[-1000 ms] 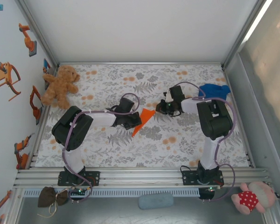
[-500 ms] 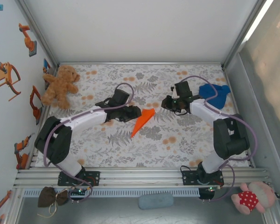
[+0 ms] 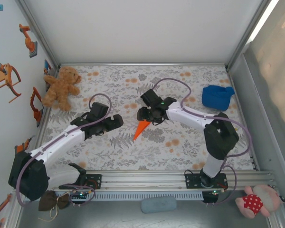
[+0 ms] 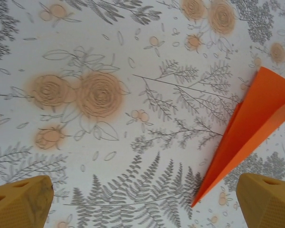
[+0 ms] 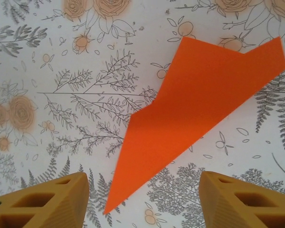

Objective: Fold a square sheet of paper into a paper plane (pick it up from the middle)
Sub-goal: Move the paper plane to the top-center of the table.

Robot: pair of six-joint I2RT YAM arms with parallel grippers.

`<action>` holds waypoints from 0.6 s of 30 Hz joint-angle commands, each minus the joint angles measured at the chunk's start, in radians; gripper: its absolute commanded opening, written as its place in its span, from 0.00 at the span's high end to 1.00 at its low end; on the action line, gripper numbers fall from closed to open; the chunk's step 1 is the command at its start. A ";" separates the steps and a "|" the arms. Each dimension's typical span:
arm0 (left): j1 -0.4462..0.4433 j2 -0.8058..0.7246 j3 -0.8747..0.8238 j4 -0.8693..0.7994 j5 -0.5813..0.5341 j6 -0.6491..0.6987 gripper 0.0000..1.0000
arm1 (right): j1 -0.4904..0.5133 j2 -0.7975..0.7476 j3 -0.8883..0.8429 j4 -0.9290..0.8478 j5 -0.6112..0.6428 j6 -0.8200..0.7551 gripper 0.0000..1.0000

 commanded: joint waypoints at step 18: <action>0.051 -0.036 -0.074 -0.038 0.001 0.068 0.04 | 0.085 0.330 0.354 -0.377 0.310 0.134 0.38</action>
